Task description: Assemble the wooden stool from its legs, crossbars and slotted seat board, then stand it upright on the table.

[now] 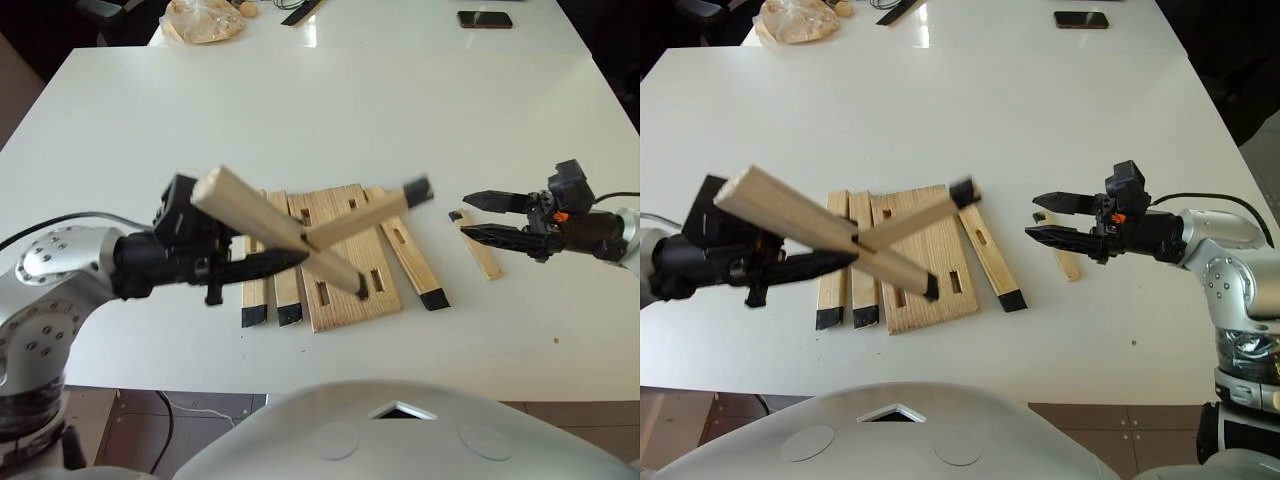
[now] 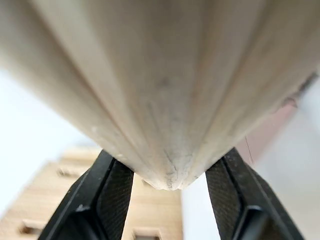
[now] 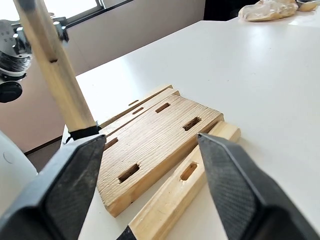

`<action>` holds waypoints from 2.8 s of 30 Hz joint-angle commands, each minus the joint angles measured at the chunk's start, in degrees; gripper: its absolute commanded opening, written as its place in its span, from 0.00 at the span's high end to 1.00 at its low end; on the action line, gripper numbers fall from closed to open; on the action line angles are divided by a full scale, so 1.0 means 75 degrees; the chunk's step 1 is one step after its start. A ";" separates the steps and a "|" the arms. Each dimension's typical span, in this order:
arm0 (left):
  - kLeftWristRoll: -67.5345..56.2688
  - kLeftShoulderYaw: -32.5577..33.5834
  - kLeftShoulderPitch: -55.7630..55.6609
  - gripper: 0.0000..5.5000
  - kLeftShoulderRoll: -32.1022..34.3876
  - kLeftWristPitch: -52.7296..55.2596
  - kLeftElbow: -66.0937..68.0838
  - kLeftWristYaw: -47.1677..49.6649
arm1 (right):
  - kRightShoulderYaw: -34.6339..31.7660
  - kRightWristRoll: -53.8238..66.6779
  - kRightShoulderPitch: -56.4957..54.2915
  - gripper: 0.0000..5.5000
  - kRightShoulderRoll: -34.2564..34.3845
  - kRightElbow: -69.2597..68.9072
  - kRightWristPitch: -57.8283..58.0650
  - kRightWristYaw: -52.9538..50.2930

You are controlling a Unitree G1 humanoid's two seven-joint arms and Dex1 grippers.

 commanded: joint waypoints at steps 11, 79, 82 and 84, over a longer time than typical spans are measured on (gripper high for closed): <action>0.2198 -0.0391 0.1109 0.63 0.0400 -0.1327 -0.0024 -0.0675 | 0.0023 0.0011 0.0180 0.39 0.0057 -0.0335 -0.0082 -0.0282; 0.3673 -0.1177 -0.0149 0.40 0.0760 -0.2140 0.1815 -0.0820 | 0.0820 -0.0650 0.0596 0.39 0.0409 -0.0226 -0.1056 -0.0464; 0.3518 -0.0272 0.0831 0.40 0.0696 -0.1572 0.1377 -0.0516 | 0.0558 -0.0618 0.1130 0.39 0.0449 -0.0477 -0.1140 -0.0627; 0.3356 0.0103 0.1378 0.40 0.0586 -0.0963 0.1064 -0.0113 | 0.0338 -0.0580 0.1528 0.39 0.0516 -0.0686 -0.1171 -0.0776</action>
